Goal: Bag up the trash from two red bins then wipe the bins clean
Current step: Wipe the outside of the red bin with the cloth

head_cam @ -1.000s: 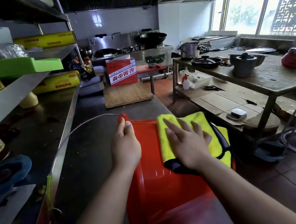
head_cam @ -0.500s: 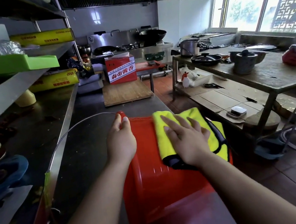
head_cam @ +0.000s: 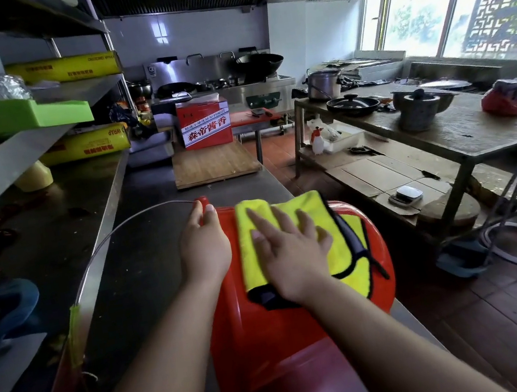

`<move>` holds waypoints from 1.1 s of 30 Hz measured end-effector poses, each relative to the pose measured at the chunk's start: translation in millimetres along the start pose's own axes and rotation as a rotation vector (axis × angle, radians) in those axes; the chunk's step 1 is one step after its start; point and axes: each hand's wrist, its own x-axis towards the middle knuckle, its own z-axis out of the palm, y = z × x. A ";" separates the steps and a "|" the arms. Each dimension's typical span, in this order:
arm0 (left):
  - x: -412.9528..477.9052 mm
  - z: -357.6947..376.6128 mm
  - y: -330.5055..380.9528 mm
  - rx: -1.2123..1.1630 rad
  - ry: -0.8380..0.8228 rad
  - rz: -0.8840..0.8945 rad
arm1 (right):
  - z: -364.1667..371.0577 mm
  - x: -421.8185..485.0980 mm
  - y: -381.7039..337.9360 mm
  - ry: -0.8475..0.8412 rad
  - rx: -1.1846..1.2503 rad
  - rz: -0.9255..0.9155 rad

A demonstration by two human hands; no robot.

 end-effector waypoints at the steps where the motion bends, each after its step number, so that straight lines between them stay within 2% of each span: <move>1: 0.2 -0.4 0.2 0.006 0.001 -0.003 | 3.0 -4.0 -9.7 -0.011 -0.004 -0.052; 6: -0.1 -1.2 0.0 0.003 -0.006 -0.004 | 8.5 -12.2 -2.5 0.004 -0.029 -0.202; 8: 1.3 -1.5 -1.5 0.006 -0.002 0.014 | 6.2 -7.8 16.9 0.014 -0.029 -0.147; 12: -0.1 1.6 -5.0 -0.042 0.001 0.014 | -3.2 0.9 64.2 0.062 0.004 0.142; 15: -8.5 2.7 -2.5 -0.018 0.044 0.029 | -8.1 1.7 88.5 0.083 0.045 0.264; 19: -24.4 -2.3 -4.2 0.007 0.075 0.036 | -8.9 2.3 93.7 0.105 0.061 0.280; 24: -46.1 -4.8 -27.3 0.046 0.036 0.101 | -8.0 5.5 89.9 0.118 0.063 0.295; 33: -60.7 -8.5 -17.0 0.085 0.024 0.117 | -16.2 -2.7 88.0 0.118 0.105 0.314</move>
